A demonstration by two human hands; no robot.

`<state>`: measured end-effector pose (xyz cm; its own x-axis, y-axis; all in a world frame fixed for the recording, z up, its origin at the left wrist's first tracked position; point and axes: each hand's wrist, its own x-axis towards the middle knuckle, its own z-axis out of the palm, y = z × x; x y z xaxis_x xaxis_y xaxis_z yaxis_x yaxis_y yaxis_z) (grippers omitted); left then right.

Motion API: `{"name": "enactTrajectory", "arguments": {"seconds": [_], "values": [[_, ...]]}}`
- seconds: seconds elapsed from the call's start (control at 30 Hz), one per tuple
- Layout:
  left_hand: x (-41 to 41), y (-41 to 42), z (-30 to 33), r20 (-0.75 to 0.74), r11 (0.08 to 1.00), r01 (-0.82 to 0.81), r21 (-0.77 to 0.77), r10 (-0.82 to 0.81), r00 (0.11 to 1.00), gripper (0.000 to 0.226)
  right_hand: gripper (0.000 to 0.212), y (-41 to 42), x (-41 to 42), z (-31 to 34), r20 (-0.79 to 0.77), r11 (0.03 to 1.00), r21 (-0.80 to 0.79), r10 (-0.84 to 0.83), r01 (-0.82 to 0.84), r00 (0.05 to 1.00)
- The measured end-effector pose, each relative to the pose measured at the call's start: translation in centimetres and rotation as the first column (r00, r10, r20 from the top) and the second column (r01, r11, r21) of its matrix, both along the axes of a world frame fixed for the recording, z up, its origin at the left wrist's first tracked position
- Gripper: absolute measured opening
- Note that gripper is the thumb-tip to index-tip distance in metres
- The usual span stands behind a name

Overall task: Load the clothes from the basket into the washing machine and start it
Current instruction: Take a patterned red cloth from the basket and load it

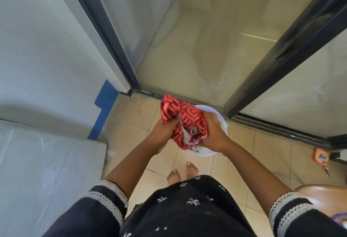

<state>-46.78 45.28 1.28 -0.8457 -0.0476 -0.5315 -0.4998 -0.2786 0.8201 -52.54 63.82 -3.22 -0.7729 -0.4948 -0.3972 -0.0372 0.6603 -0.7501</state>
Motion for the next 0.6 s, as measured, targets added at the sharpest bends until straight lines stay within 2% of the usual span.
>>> {"name": "enactTrajectory", "arguments": {"seconds": [0.03,0.07,0.1,0.2,0.23,0.27,0.3,0.33,0.37,0.4,0.47,0.5,0.53,0.6], "values": [[0.1,-0.1,1.6,-0.035,0.998,-0.001,0.07,0.004,0.999,0.018,0.11,0.6,0.3,-0.6,0.021,0.994,0.102,0.046,-0.048,0.999],[0.4,-0.4,3.1,-0.065,0.992,-0.006,0.126,0.015,0.998,0.022,0.115,0.8,0.8,-1.0,0.066,0.991,0.12,0.048,-0.056,0.997],[0.6,-0.8,4.3,-0.084,0.984,-0.015,0.179,0.031,0.996,0.028,0.11,0.7,1.2,-0.9,0.09,0.996,0.078,0.038,-0.045,0.995],[1.4,-2.9,6.2,-0.116,0.967,-0.091,0.237,0.121,0.986,0.034,0.061,-0.9,1.2,-0.4,-0.003,0.998,-0.049,-0.038,0.038,0.999],[1.7,-4.0,5.9,-0.123,0.973,-0.129,0.192,0.155,0.98,0.034,0.046,-1.5,0.9,0.3,-0.033,0.998,-0.022,-0.052,0.051,0.998],[2.0,-5.1,5.3,-0.121,0.985,-0.161,0.068,0.168,0.978,0.034,0.039,-1.8,0.4,0.7,-0.066,0.998,0.003,-0.064,0.065,0.996],[2.3,-6.0,4.7,-0.112,0.979,-0.17,-0.111,0.157,0.981,0.033,0.041,-1.9,0.0,1.4,-0.088,0.995,0.037,-0.093,0.096,0.992],[2.6,-7.1,3.8,-0.084,0.939,-0.155,-0.307,0.136,0.987,0.029,0.044,-1.9,-0.5,1.9,-0.114,0.988,0.061,-0.132,0.14,0.985],[3.0,-8.0,2.5,-0.032,0.891,-0.107,-0.441,0.103,0.994,0.026,0.042,-1.8,-0.9,2.7,-0.145,0.98,0.083,-0.165,0.178,0.976],[3.3,-8.5,1.7,0.052,0.851,-0.032,-0.523,0.069,0.996,0.038,0.035,-1.8,-1.4,3.5,-0.183,0.974,0.091,-0.187,0.206,0.965],[3.8,-9.1,-0.3,0.193,0.832,0.172,-0.527,-0.08,0.978,0.108,0.027,-2.3,-1.9,5.3,-0.198,0.974,0.056,-0.205,0.22,0.958],[3.8,-8.8,-1.2,0.241,0.822,0.276,-0.498,-0.174,0.955,0.134,0.027,-3.0,-1.9,6.3,-0.195,0.978,0.025,-0.199,0.208,0.96],[3.6,-7.9,-1.6,0.263,0.813,0.371,-0.45,-0.276,0.924,0.143,0.028,-4.0,-1.6,7.5,-0.2,0.982,-0.004,-0.187,0.19,0.962],[3.1,-5.5,-2.9,0.283,0.778,0.479,-0.406,-0.391,0.876,0.14,0.03,-6.2,-0.7,9.7,-0.202,0.989,-0.083,-0.141,0.126,0.969]]}}
